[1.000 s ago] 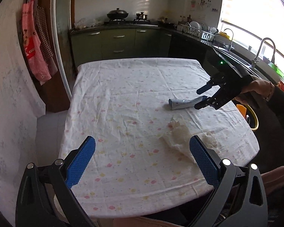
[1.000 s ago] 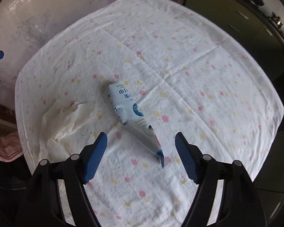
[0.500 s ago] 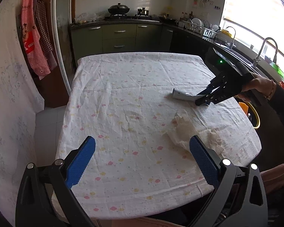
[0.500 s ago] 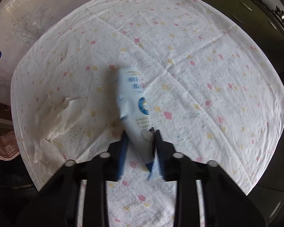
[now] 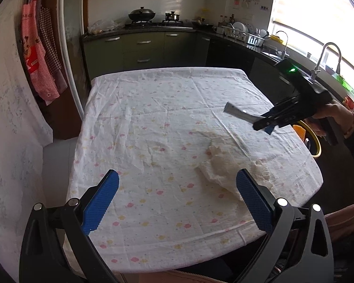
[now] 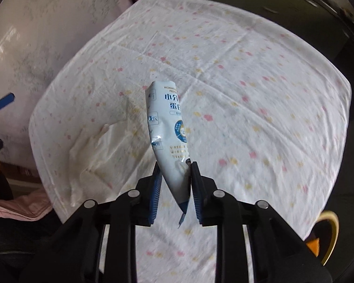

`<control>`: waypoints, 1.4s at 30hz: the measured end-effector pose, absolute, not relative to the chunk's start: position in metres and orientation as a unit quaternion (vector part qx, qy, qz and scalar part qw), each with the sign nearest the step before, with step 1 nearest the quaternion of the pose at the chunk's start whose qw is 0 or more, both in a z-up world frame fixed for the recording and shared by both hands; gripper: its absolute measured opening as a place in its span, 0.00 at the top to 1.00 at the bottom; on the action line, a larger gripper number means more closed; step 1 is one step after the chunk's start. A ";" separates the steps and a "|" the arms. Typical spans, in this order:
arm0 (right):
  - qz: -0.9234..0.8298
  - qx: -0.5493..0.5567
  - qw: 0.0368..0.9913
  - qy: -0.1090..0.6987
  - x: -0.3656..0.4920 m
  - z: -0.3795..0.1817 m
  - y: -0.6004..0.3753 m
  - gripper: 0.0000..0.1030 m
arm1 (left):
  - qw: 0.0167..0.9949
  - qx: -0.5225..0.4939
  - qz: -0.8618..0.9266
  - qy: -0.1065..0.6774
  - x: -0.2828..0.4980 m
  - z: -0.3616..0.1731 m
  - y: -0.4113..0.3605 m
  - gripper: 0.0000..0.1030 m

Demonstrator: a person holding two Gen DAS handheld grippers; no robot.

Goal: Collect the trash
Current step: 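Carry the tube over the yellow bin and open the right gripper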

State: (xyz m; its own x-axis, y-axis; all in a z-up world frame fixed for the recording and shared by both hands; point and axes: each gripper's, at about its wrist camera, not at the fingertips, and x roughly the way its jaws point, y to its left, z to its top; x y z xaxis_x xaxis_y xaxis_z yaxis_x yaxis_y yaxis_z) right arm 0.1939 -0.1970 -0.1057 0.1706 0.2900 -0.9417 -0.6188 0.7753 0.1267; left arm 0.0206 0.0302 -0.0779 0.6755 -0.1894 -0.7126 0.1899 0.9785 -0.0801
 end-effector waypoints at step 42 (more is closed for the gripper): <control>0.012 0.061 0.865 0.498 0.074 -0.116 -0.462 0.44 | 0.864 0.091 -0.205 0.450 0.072 -0.121 -0.100 0.05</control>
